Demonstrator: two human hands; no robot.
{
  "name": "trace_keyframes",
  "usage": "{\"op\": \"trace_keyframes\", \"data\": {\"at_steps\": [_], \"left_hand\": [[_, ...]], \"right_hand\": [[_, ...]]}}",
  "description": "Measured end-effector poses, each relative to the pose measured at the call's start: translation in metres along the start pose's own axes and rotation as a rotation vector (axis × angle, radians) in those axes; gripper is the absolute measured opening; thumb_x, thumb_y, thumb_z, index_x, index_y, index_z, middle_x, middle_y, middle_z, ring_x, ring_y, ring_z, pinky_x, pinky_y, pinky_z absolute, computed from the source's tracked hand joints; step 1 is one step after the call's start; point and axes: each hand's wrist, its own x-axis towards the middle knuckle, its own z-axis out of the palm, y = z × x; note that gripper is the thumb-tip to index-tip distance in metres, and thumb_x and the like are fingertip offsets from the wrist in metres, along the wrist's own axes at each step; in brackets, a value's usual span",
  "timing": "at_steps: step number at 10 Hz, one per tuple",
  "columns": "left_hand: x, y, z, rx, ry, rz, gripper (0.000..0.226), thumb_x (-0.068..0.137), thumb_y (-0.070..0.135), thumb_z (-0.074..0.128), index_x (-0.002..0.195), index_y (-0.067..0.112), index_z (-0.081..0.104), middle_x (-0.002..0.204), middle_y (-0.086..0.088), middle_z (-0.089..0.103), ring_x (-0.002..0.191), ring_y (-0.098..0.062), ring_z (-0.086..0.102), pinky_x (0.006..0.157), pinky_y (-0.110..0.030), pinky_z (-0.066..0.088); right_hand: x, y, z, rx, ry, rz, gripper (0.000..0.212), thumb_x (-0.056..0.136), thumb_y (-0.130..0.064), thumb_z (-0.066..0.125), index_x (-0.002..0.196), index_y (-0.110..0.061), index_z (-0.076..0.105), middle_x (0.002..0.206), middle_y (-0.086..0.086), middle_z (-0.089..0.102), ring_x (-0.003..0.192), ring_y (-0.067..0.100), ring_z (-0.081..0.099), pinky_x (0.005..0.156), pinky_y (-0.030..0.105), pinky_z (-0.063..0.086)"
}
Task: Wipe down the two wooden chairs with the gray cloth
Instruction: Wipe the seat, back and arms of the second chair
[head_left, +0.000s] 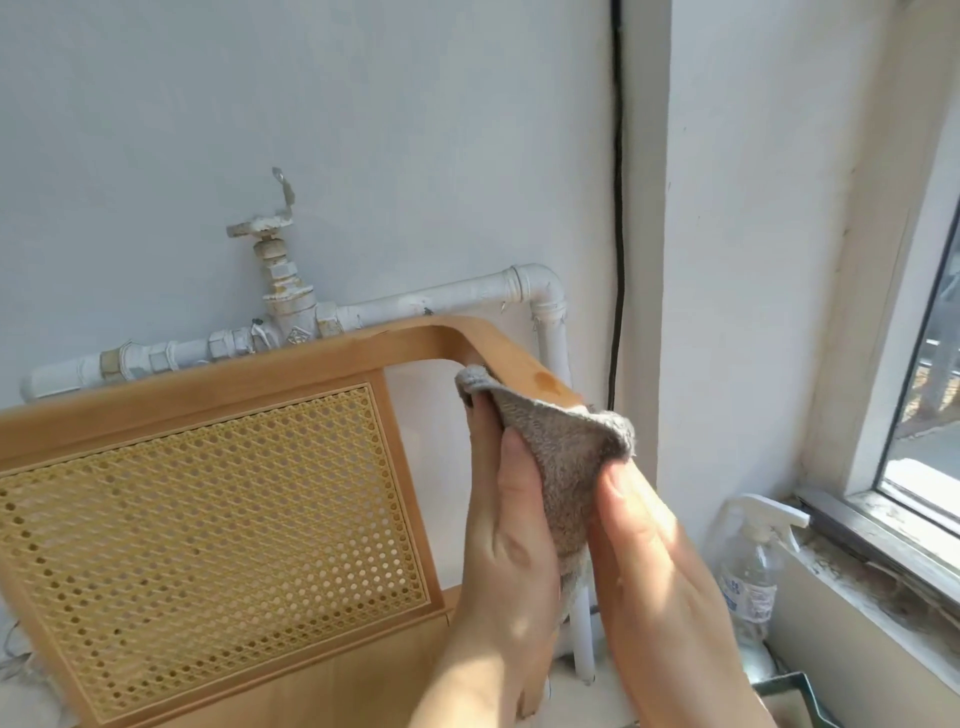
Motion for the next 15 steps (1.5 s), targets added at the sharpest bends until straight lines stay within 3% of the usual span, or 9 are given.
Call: {"op": "trace_keyframes", "data": {"at_steps": [2, 4, 8, 9, 10, 12, 13, 14, 15], "left_hand": [[-0.045, -0.018, 0.005, 0.276, 0.093, 0.208, 0.06, 0.08, 0.079, 0.041, 0.137, 0.062, 0.029, 0.147, 0.023, 0.041, 0.138, 0.0, 0.036, 0.105, -0.008, 0.029], [-0.052, -0.007, 0.001, 0.719, 0.086, 0.525, 0.064, 0.097, 0.056, 0.026, 0.153, 0.025, 0.022, 0.161, 0.007, 0.016, 0.145, -0.017, 0.026, 0.109, -0.034, 0.035], [0.06, 0.039, -0.026, 0.674, -0.126, 0.334, 0.047, 0.092, 0.04, 0.034, 0.124, 0.026, 0.065, 0.134, 0.019, 0.054, 0.134, 0.001, 0.039, 0.119, -0.043, 0.016], [0.071, 0.039, -0.029, 0.758, -0.114, 0.262, 0.051, 0.09, 0.041, 0.027, 0.126, 0.031, 0.062, 0.142, 0.019, 0.047, 0.139, 0.003, 0.027, 0.12, -0.034, 0.008], [0.044, 0.039, -0.028, 0.662, -0.11, 0.314, 0.038, 0.096, 0.044, 0.026, 0.132, 0.048, 0.035, 0.144, 0.03, 0.025, 0.14, 0.012, 0.01, 0.115, -0.017, 0.004], [-0.011, 0.034, -0.026, 0.711, -0.028, 0.443, 0.053, 0.095, 0.038, 0.039, 0.144, 0.019, 0.043, 0.154, 0.01, 0.033, 0.143, 0.001, 0.021, 0.118, -0.037, 0.024], [-0.019, 0.041, -0.017, 0.805, 0.004, 0.51, 0.051, 0.095, 0.033, 0.039, 0.14, 0.012, 0.05, 0.148, 0.0, 0.045, 0.141, -0.01, 0.034, 0.114, -0.036, 0.029], [-0.003, 0.045, -0.017, 0.97, 0.034, 0.454, 0.057, 0.095, 0.041, 0.033, 0.138, 0.008, 0.05, 0.143, -0.007, 0.05, 0.137, -0.02, 0.041, 0.113, -0.036, 0.03], [0.022, 0.054, -0.027, 1.048, -0.031, 0.365, 0.058, 0.094, 0.046, 0.027, 0.131, 0.013, 0.057, 0.137, -0.002, 0.056, 0.128, -0.018, 0.047, 0.111, -0.039, 0.035]], "right_hand": [[0.043, -0.045, 0.007, -0.144, -0.099, 0.013, 0.02, 0.086, -0.021, 0.05, 0.094, -0.008, 0.062, 0.08, 0.003, 0.058, 0.077, 0.02, 0.055, 0.076, 0.04, 0.046], [0.062, -0.055, -0.003, -0.03, -0.186, 0.096, 0.023, 0.091, 0.005, 0.043, 0.106, 0.016, 0.057, 0.077, 0.019, 0.055, 0.075, 0.032, 0.051, 0.073, 0.047, 0.044], [0.036, -0.029, 0.004, -0.037, 0.106, -0.042, 0.027, 0.095, -0.04, 0.046, 0.084, -0.041, 0.07, 0.085, -0.02, 0.066, 0.087, 0.001, 0.063, 0.085, 0.029, 0.048], [0.032, -0.029, 0.014, -0.223, 0.184, -0.239, 0.04, 0.099, -0.04, 0.044, 0.139, -0.04, 0.041, 0.116, -0.046, 0.048, 0.116, -0.025, 0.042, 0.099, 0.002, 0.032], [0.036, -0.028, 0.015, -0.389, 0.093, -0.41, 0.034, 0.096, -0.034, 0.045, 0.129, -0.031, 0.054, 0.134, -0.013, 0.057, 0.129, -0.002, 0.047, 0.109, 0.024, 0.037], [0.085, -0.064, -0.005, -0.457, -0.224, 0.049, 0.022, 0.098, -0.018, 0.052, 0.109, -0.018, 0.071, 0.108, 0.003, 0.073, 0.103, 0.013, 0.067, 0.098, 0.033, 0.049], [0.118, -0.069, -0.001, -0.581, -0.342, 0.262, 0.036, 0.099, -0.027, 0.052, 0.134, -0.025, 0.055, 0.127, 0.003, 0.063, 0.115, 0.019, 0.061, 0.104, 0.04, 0.045], [0.145, -0.064, 0.017, -0.759, -0.342, 0.245, 0.059, 0.09, -0.036, 0.064, 0.143, -0.031, 0.036, 0.122, -0.001, 0.06, 0.119, 0.023, 0.056, 0.098, 0.034, 0.045], [0.153, -0.051, 0.022, -0.72, -0.032, 0.11, 0.037, 0.079, -0.03, 0.074, 0.103, -0.019, 0.049, 0.089, -0.003, 0.058, 0.091, 0.016, 0.057, 0.074, 0.026, 0.041]]}}
